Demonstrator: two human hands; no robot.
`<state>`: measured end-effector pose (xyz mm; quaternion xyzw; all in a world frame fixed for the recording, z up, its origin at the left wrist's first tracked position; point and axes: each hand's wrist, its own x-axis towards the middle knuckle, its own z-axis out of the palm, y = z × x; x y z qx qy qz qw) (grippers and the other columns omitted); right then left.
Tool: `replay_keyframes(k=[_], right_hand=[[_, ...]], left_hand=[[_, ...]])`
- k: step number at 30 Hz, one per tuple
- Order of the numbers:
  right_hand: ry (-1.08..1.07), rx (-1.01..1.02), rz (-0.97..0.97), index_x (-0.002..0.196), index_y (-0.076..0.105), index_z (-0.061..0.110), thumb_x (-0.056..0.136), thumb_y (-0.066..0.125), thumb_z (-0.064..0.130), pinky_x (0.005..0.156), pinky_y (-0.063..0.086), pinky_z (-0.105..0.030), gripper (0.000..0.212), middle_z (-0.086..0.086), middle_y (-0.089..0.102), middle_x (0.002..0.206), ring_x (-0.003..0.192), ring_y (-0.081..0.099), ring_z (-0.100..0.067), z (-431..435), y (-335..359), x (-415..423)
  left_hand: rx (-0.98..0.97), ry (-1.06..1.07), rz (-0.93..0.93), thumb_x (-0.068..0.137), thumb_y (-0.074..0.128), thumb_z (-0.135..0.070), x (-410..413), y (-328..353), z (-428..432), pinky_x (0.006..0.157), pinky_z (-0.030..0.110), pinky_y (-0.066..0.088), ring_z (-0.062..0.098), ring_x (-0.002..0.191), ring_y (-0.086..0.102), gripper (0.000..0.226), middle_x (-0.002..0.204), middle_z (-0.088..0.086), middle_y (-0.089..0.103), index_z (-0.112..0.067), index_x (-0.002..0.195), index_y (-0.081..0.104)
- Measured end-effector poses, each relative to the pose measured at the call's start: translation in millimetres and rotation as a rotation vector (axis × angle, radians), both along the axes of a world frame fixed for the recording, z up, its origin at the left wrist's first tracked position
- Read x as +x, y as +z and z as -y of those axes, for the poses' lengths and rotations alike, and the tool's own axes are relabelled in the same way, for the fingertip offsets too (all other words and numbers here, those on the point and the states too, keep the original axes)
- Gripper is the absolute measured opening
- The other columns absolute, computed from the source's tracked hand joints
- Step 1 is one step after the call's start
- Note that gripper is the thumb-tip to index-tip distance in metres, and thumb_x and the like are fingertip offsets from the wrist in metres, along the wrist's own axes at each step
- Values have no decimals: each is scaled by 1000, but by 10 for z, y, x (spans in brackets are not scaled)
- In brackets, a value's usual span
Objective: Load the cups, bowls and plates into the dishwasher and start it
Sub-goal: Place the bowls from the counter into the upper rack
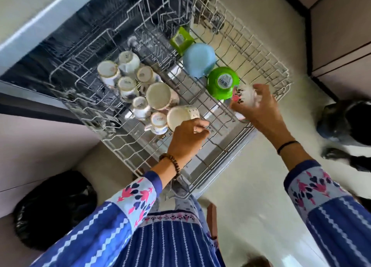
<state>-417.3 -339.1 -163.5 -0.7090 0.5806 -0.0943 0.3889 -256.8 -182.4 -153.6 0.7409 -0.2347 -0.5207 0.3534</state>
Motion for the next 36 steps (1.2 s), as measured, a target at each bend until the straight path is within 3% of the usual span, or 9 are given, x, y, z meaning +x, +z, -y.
replay_keyframes(k=[2, 7, 12, 18, 24, 29, 33, 36], right_hand=[[143, -203, -123, 134, 46, 2, 68, 90, 40, 80, 43, -22, 87, -18, 50, 130, 106, 49, -24, 94, -112, -24], [286, -253, -470, 140, 41, 11, 61, 92, 45, 88, 52, -54, 100, -17, 39, 139, 123, 43, -37, 212, -288, 40], [315, -267, -631, 142, 38, 12, 60, 93, 43, 84, 50, -52, 103, -15, 37, 140, 124, 43, -36, 214, -378, 132], [281, -285, -611, 139, 40, 10, 67, 91, 32, 80, 53, -52, 91, -17, 38, 137, 119, 46, -37, 238, -524, 118], [317, -320, -593, 141, 39, 8, 67, 92, 27, 79, 54, -53, 93, -19, 38, 142, 123, 44, -39, 205, -598, 52], [329, -323, -574, 143, 39, 9, 70, 89, 19, 94, 50, -56, 90, -20, 37, 148, 131, 41, -41, 225, -620, 46], [320, -337, -531, 146, 39, 5, 73, 87, 18, 107, 40, -50, 89, -20, 38, 150, 133, 42, -41, 175, -608, -17], [295, -351, -462, 145, 40, 2, 75, 86, 20, 108, 40, -49, 86, -20, 40, 149, 132, 44, -41, 117, -574, -95]], left_hand=[[3, -8, -5, 85, 68, -16, -25, -36, 29, 85, 41, 58, 13, 92, 71, 23, 98, 3, 75, -17, 108, 72], [-1, -12, -1, 86, 67, -14, -25, -111, 71, 84, 39, 59, 13, 91, 70, 23, 98, 3, 75, -14, 109, 71], [-7, -5, 2, 87, 67, -14, -15, -172, 58, 80, 34, 60, 9, 89, 69, 21, 97, 0, 74, -14, 108, 71], [0, -6, 8, 87, 66, -15, -22, -261, 14, 79, 35, 60, 8, 90, 70, 20, 96, -2, 74, -17, 106, 72], [6, -34, 34, 86, 65, -17, -51, -331, -16, 80, 37, 60, 9, 91, 69, 21, 97, -2, 74, -17, 106, 72], [-8, -82, 45, 88, 64, -16, -104, -339, -36, 76, 28, 59, 10, 91, 68, 21, 97, -2, 72, -13, 107, 71], [-36, -157, 89, 90, 63, -18, -185, -337, -90, 66, 20, 53, 8, 82, 66, 22, 99, -1, 71, -11, 109, 70], [-33, -187, 103, 90, 63, -18, -257, -339, -143, 70, 23, 57, 8, 86, 67, 22, 101, -2, 72, -11, 110, 70]])
